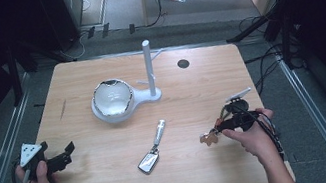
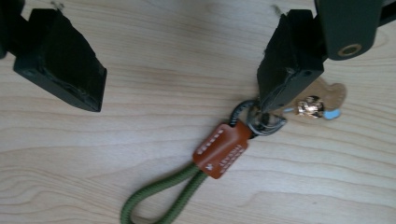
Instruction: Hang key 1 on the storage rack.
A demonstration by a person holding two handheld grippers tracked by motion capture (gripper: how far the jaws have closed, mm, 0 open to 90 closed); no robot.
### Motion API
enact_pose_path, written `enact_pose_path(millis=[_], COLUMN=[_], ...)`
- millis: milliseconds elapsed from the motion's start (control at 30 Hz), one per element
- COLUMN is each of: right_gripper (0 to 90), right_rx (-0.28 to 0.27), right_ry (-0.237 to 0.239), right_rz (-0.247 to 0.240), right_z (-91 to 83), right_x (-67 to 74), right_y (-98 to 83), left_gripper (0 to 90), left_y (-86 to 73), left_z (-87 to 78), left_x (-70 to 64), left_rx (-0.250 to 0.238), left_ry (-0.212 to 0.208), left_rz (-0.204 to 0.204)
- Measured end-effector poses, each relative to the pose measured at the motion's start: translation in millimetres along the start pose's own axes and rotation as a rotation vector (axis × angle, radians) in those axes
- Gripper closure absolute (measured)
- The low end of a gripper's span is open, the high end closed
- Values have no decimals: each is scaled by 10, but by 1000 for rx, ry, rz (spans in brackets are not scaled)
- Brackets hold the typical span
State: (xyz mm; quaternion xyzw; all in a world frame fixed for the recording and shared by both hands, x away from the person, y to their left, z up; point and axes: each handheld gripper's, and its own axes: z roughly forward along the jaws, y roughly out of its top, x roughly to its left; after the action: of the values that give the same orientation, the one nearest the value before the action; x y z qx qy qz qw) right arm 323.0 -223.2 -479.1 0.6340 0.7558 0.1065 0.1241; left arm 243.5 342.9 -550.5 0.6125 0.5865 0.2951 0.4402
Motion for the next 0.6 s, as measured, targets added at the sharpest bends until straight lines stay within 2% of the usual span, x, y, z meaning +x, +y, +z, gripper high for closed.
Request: enact_pose_path(millis=[167,233,333,367,400,467,533,600], right_gripper=[191,196,198,198,205,240,263,303], right_rx=[33,44,73,73,86,102,107,116], right_ry=[13,10,30,30,41,47,43,63], right_rz=[4,24,81,81,115,153,162,211], right_z=[14,47,92,92,99,119,123,134], right_x=[59,87,87,87,95,93,91,101], right_y=[59,95,145,145,162,206,223,274], left_gripper=[2,2,1,1,1,1,1,1], left_y=[0,0,1,1,1,2,1,2], left_z=[0,-2,-2,-2,-2,-1,0,1], left_x=[8,9,13,14,15,16,17,18], left_rx=[-1,-3,-5,-4,-4,-5,-8,-8], left_ry=[-2,-1,0,-2,-2,-3,-4,-3], left_rz=[-5,-8,-10,-10,-11,-11,-12,-13])
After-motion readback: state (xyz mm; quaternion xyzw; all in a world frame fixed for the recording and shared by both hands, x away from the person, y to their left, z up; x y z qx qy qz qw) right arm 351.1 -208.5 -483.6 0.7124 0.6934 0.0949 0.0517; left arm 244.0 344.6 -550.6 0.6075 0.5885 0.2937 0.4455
